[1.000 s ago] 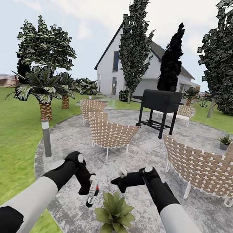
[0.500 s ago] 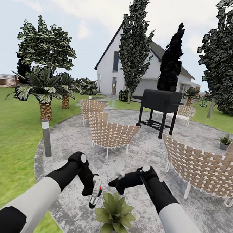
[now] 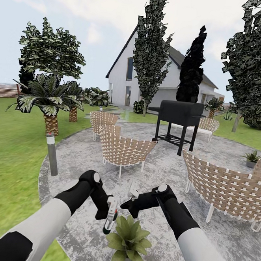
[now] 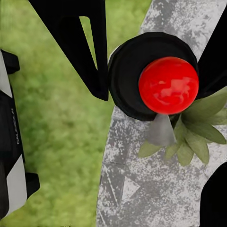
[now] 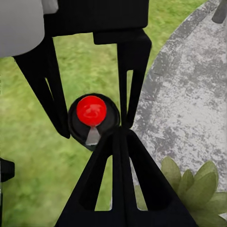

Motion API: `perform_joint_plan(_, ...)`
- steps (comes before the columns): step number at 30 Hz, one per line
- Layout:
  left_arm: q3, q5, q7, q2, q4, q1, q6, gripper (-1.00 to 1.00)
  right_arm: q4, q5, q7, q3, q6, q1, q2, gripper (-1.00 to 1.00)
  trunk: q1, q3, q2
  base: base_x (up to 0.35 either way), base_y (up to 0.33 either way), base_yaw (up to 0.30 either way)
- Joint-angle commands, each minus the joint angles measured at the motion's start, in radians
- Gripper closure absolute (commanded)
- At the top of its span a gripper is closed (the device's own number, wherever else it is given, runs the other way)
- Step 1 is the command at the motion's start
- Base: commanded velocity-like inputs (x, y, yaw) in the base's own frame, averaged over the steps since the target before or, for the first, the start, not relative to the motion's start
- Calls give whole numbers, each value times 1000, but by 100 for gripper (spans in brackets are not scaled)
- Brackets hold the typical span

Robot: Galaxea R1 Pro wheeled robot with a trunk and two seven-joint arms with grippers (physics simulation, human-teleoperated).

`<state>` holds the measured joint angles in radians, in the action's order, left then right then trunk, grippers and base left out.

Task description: Pick up the pesticide atomizer in the garden and spray insectifuge to fully cover both potted plants in the garden.

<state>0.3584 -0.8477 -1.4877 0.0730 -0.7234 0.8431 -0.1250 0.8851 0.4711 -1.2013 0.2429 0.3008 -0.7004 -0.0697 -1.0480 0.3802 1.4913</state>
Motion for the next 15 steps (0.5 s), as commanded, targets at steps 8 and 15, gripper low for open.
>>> perform_joint_plan(8, -1, -4, 0, 11, -5, 1, -10, 100, 2, 3, -4, -1, 11, -1, 0, 100, 0, 1, 1, 0, 0, 0)
perform_joint_plan(15, -1, -4, 23, 18, -5, 3, -11, 100, 2, 3, -4, 0, 11, -1, 0, 100, 0, 1, 1, 0, 0, 0)
